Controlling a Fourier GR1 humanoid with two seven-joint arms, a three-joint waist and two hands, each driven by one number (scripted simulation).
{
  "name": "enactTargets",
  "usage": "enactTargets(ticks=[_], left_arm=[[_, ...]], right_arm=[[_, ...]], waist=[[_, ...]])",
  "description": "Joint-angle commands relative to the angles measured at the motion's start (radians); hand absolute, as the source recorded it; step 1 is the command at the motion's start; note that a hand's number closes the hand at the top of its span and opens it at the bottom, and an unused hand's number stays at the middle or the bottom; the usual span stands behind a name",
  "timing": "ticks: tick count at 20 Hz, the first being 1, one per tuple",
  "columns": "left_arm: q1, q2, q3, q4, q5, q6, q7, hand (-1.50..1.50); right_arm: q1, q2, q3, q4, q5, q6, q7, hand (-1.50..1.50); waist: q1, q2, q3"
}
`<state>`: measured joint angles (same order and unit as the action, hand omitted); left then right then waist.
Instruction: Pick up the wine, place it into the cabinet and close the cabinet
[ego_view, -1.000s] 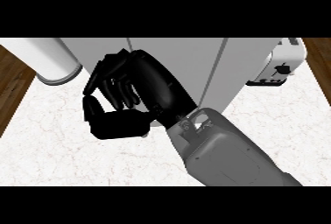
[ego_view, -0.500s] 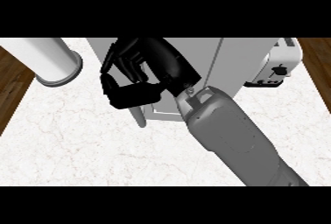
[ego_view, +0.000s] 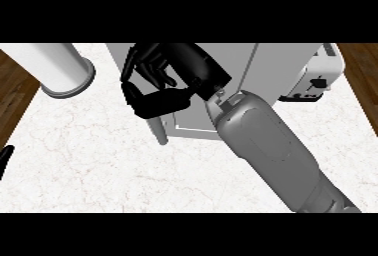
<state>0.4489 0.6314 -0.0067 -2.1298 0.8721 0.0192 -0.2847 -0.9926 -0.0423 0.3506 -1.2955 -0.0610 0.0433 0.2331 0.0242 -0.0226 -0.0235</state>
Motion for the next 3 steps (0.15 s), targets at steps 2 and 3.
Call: enactTargets(ticks=[2, 3], left_arm=[[-0.065, -0.038, -0.046, 0.043, -0.033, 0.05, 0.007, -1.5], [-0.057, -0.028, -0.035, 0.027, -0.041, 0.045, 0.004, -1.5]], right_arm=[[-0.038, -0.098, -0.125, 0.152, 0.038, -0.047, -0.031, 1.5], [0.003, -0.131, -0.122, 0.147, 0.043, -0.033, -0.055, 1.5]], waist=[[-0.024, 0.043, 0.022], [-0.023, 0.04, 0.023]])
